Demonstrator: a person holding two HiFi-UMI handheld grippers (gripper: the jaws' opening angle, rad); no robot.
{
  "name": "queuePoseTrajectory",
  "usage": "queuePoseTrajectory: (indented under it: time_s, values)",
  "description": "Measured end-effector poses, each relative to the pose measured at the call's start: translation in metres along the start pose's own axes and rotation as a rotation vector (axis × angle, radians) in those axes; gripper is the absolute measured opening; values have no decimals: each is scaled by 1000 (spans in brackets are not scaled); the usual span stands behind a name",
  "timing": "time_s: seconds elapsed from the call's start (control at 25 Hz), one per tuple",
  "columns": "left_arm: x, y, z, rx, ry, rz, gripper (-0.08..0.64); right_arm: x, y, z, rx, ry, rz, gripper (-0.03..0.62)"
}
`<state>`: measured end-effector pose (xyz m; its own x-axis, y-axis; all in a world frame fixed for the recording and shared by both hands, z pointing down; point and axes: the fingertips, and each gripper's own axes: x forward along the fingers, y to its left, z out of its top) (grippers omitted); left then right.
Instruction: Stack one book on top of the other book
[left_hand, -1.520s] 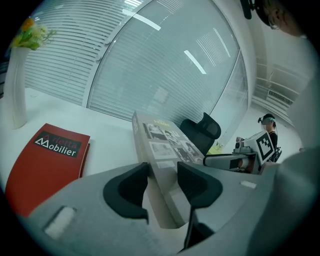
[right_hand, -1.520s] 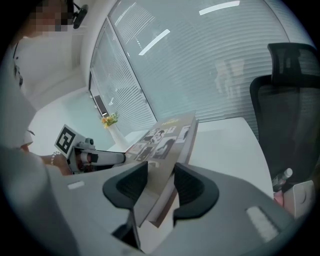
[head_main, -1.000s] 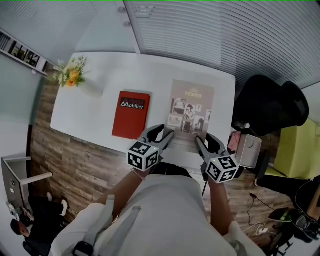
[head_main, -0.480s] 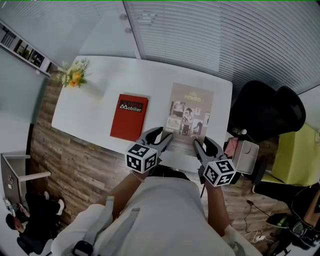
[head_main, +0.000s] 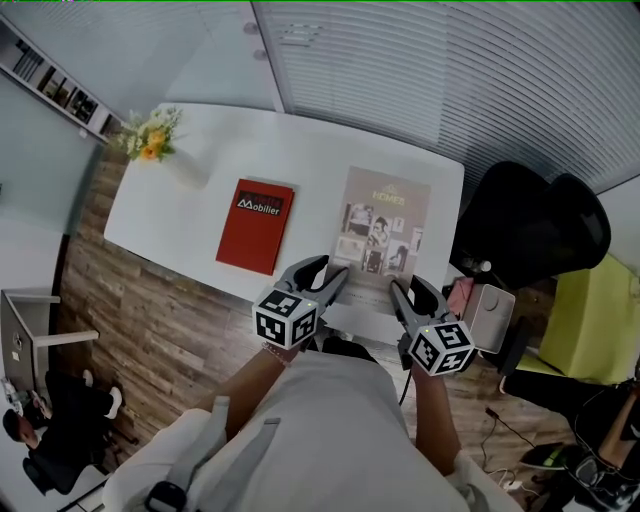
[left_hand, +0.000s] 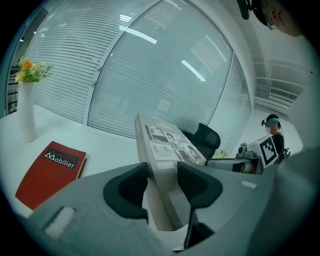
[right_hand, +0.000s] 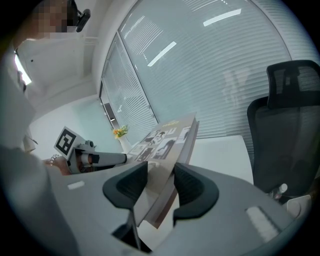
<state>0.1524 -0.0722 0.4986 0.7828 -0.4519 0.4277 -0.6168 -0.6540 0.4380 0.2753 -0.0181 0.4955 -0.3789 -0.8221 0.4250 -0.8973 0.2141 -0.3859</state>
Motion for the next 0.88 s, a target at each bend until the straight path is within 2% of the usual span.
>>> queuePoseTrajectory:
  time_s: [0.4,0.88]
  values:
    - [-16,29,10,2,-8,2,193,25,23,5,-9,-10,0,169]
    - [-80,139,37,20,-11,-20,193,115,118,7,-3,-26,-19,170]
